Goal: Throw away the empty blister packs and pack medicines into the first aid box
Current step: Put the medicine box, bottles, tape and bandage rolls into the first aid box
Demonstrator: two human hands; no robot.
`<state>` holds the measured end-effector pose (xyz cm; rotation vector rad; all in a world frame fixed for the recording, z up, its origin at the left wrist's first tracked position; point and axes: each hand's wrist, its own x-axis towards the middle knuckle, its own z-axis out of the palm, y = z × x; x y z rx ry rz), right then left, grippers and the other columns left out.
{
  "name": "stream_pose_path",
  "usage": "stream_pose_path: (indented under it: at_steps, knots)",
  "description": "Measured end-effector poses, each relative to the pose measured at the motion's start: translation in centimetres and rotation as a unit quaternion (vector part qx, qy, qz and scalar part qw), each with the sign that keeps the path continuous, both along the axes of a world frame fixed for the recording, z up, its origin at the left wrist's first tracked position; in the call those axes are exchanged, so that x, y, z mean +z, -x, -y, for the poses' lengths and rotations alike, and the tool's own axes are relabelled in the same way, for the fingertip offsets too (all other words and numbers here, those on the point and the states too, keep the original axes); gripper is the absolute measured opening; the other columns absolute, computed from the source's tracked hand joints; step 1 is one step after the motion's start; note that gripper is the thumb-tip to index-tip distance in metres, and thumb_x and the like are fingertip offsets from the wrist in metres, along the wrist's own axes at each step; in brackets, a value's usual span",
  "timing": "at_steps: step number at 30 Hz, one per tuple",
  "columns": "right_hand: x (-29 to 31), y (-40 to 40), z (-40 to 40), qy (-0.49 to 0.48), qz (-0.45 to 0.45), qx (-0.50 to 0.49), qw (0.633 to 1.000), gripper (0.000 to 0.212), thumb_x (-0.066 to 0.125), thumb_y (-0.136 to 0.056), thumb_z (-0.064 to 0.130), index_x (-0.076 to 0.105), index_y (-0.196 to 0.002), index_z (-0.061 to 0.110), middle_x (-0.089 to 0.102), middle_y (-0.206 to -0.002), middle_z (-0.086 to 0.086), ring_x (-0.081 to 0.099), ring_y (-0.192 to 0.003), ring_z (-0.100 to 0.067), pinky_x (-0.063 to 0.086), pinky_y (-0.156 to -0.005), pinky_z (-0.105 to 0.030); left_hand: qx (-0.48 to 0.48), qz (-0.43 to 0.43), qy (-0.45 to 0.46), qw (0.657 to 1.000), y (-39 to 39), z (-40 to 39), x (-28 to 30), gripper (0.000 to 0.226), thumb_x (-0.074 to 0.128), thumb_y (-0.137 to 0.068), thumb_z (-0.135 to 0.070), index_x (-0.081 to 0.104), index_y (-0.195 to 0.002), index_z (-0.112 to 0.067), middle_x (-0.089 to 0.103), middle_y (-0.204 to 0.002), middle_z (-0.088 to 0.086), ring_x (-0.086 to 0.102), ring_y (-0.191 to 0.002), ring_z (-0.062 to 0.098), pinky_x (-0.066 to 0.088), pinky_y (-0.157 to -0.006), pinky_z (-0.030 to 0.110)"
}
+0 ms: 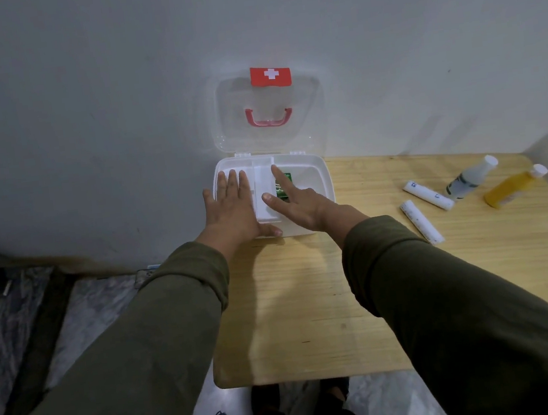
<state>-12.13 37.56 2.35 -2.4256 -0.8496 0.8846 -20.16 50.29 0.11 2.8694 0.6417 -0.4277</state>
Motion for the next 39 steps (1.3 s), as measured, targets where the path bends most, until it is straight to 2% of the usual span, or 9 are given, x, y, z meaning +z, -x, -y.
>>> stream_pose_path:
  at_steps: [5,9,17,21,26,30,34,36,39]
  knots:
    - [2.3,-0.5,1.3,-0.103,0.097,-0.008,0.99,0.063,0.04,-0.095,0.05,0.013,-0.148,0.031,0.06,-0.124,-0.018,0.056,-0.116,-0.031,0.04,-0.099,-0.038,-0.033,0.045,0.017,0.998,0.2,-0.3,1.2,0.137,0.059,-0.057,-0.081,-0.013,-0.148,-0.01,-0.012,-0.159,0.006,-0.016,-0.146,0.027,0.0,-0.113,0.06]
    - [4.2,-1.9,2.7,-0.145,0.222,-0.04,0.963,0.059,0.047,-0.094,0.04,0.021,-0.146,0.029,0.055,-0.127,-0.014,0.06,-0.105,-0.028,0.047,-0.089,-0.038,-0.079,0.122,0.023,0.989,-0.9,0.3,3.4,0.127,0.06,-0.062,-0.077,-0.006,-0.15,-0.014,-0.005,-0.16,0.002,-0.012,-0.147,0.021,-0.003,-0.115,0.055]
    - [6.9,-4.9,11.2,-0.072,0.33,-0.138,0.931,0.063,0.051,-0.09,0.023,0.021,-0.144,0.032,0.044,-0.127,-0.01,0.059,-0.083,-0.028,0.052,-0.073,-0.038,-0.146,0.19,0.063,0.969,-7.0,6.3,7.1,0.111,0.061,-0.075,-0.064,-0.004,-0.15,-0.015,-0.003,-0.16,-0.001,-0.012,-0.147,0.018,-0.001,-0.117,0.047]
    - [7.1,-6.4,17.8,-0.044,0.353,-0.224,0.907,0.063,0.052,-0.088,0.018,0.024,-0.144,0.03,0.043,-0.127,-0.01,0.055,-0.078,-0.027,0.041,-0.065,-0.032,-0.205,0.218,0.088,0.95,-10.3,11.6,7.2,0.099,0.057,-0.081,-0.059,0.0,-0.151,-0.019,0.002,-0.16,-0.001,-0.008,-0.147,0.017,0.001,-0.118,0.046]
    - [5.5,-7.7,25.0,-0.031,0.369,-0.293,0.881,0.059,0.052,-0.083,0.008,0.035,-0.138,0.024,0.044,-0.124,-0.013,0.058,-0.079,-0.033,0.043,-0.06,-0.033,-0.253,0.263,0.138,0.921,-13.6,18.5,5.3,0.072,0.052,-0.091,-0.042,0.012,-0.149,-0.026,0.018,-0.157,-0.003,0.002,-0.147,0.016,0.008,-0.117,0.045]
    - [3.6,-9.3,29.9,-0.023,0.374,-0.319,0.871,0.052,0.052,-0.082,0.007,0.042,-0.132,0.02,0.041,-0.129,-0.016,0.057,-0.077,-0.036,0.047,-0.058,-0.036,-0.255,0.278,0.184,0.908,-16.1,23.5,3.6,0.066,0.055,-0.09,-0.032,0.02,-0.146,-0.031,0.028,-0.153,-0.001,0.013,-0.146,0.018,0.017,-0.115,0.043]
    - [1.9,-12.3,33.7,-0.041,0.371,-0.329,0.867,0.046,0.053,-0.083,0.007,0.045,-0.127,0.018,0.043,-0.123,-0.014,0.056,-0.073,-0.035,0.049,-0.056,-0.036,-0.237,0.312,0.198,0.899,-19.1,27.2,1.4,0.06,0.056,-0.088,-0.027,0.032,-0.143,-0.028,0.039,-0.146,-0.001,0.03,-0.139,0.021,0.028,-0.108,0.04]
    - [1.0,-14.0,35.1,-0.06,0.367,-0.324,0.87,0.045,0.054,-0.082,0.008,0.046,-0.125,0.017,0.043,-0.122,-0.014,0.055,-0.073,-0.035,0.046,-0.056,-0.034,-0.223,0.324,0.208,0.896,-20.6,28.7,0.4,0.057,0.057,-0.087,-0.025,0.036,-0.139,-0.027,0.044,-0.141,-0.001,0.04,-0.132,0.021,0.035,-0.103,0.04]
    - [-0.4,-16.2,36.4,-0.091,0.357,-0.317,0.874,0.042,0.055,-0.081,0.009,0.049,-0.122,0.016,0.043,-0.122,-0.014,0.05,-0.069,-0.029,0.039,-0.057,-0.029,-0.196,0.341,0.23,0.89,-22.4,30.7,-0.8,0.053,0.059,-0.087,-0.021,0.041,-0.136,-0.025,0.048,-0.137,0.001,0.045,-0.125,0.021,0.035,-0.098,0.034]
